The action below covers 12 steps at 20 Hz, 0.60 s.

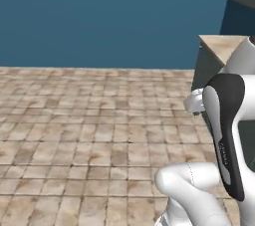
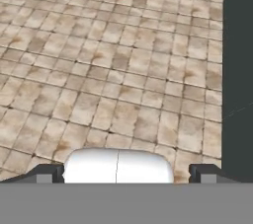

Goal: Organize the utensils by type. Pick up the wooden spoons from the counter and place them in the open cabinet. Then pick up the metallic utensils from the counter and place them in the open drawer.

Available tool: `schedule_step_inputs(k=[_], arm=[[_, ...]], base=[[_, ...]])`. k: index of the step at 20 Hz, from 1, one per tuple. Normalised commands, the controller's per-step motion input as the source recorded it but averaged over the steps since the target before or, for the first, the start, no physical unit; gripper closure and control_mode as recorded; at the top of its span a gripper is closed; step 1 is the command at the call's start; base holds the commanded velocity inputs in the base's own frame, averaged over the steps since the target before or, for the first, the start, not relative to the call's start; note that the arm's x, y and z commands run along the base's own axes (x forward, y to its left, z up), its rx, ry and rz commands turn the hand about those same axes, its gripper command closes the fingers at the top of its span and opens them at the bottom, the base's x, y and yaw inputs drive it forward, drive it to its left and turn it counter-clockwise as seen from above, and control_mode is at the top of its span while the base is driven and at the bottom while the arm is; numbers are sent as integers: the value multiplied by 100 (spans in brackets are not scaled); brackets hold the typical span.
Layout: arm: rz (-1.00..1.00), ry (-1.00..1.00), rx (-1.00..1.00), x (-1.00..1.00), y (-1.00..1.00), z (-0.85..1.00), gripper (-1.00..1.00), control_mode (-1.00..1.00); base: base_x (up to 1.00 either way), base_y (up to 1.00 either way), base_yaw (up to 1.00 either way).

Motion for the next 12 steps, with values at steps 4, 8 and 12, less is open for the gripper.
schedule_step_inputs(k=[4,8,12], arm=[[0,0,0,0,0,0,-100,100],[0,0,0,0,0,0,-100,100],[0,0,0,0,0,0,-100,100]], base=[[100,0,46],[100,0,49],[100,-1,60]])
